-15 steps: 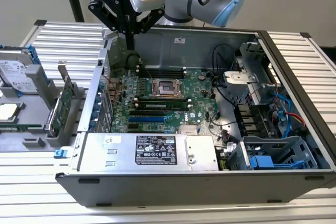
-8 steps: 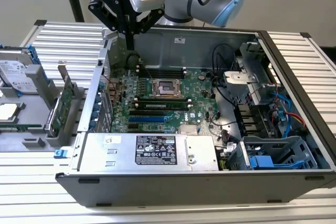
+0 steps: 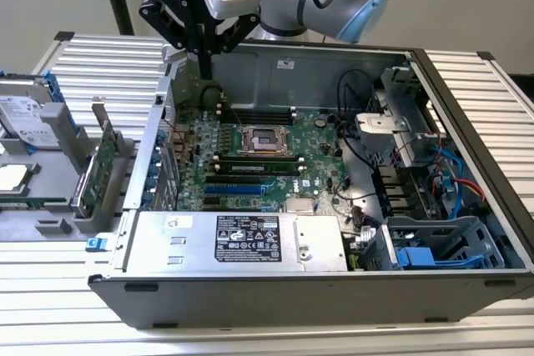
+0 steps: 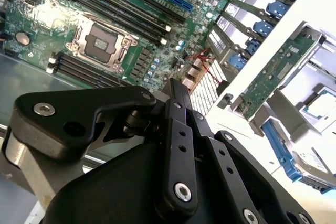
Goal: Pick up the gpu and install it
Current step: 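Reach for the gpu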
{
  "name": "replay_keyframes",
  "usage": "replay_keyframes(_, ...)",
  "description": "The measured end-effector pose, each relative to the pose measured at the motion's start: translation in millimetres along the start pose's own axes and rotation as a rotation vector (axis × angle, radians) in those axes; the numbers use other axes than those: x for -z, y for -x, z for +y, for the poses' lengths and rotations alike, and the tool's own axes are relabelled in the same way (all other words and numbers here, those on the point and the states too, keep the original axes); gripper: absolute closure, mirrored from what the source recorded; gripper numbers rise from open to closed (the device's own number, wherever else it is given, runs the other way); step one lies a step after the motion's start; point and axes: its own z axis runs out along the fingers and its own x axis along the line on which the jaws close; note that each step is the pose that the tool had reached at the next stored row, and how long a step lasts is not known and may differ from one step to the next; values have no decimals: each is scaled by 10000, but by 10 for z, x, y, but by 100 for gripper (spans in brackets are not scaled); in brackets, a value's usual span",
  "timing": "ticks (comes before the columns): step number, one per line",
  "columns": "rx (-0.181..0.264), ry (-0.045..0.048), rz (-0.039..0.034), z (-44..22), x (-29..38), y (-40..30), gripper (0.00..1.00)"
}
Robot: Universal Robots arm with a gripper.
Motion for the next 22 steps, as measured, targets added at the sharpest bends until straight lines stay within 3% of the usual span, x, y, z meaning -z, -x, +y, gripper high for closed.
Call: replay_keyframes(22,35,0,10,-5,2,-72,100)
